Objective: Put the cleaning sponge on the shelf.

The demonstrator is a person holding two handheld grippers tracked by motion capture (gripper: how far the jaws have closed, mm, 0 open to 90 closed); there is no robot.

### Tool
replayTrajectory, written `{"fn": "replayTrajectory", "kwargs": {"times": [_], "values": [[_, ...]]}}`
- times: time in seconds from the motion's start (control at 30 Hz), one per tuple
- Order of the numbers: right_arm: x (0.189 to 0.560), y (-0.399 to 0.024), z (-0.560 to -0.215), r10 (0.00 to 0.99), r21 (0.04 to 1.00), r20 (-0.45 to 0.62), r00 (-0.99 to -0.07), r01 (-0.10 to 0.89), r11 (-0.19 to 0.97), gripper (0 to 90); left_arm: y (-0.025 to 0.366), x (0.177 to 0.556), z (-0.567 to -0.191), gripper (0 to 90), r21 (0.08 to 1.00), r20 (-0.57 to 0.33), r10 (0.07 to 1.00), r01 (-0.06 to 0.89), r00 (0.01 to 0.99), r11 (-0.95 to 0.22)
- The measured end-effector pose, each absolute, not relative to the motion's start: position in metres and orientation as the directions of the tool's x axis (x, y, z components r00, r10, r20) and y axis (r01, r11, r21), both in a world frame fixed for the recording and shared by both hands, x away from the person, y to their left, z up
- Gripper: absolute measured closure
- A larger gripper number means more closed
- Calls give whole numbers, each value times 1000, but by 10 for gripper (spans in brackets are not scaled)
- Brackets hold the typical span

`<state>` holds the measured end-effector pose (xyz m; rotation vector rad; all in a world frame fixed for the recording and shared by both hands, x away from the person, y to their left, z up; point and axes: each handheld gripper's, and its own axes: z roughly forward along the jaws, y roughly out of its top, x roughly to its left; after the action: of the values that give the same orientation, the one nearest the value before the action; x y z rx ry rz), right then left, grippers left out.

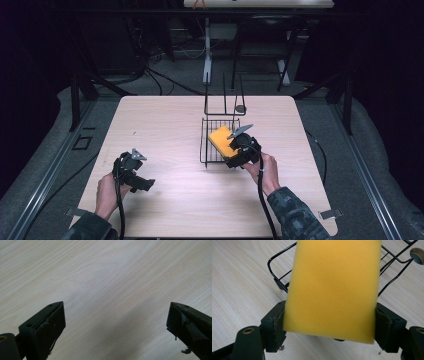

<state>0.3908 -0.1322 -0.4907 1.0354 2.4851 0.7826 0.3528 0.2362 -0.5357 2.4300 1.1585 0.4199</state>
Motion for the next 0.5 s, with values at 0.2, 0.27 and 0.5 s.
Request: {"fn": "replayTrajectory", "kwargs": {"times": [0.2, 0.27, 0.5], "values": [[395, -128, -494, 727, 601, -92, -680, 545, 585, 235, 236, 353, -536, 25, 485, 91, 786, 663, 611, -571], [396, -127, -495, 725, 598, -92, -682, 545, 588, 234, 236, 353, -536, 26, 484, 92, 786, 663, 611, -571], [401, -125, -498, 714, 596, -82, -695, 540, 594, 235, 235, 352, -536, 27, 479, 94, 782, 661, 616, -578]]}}
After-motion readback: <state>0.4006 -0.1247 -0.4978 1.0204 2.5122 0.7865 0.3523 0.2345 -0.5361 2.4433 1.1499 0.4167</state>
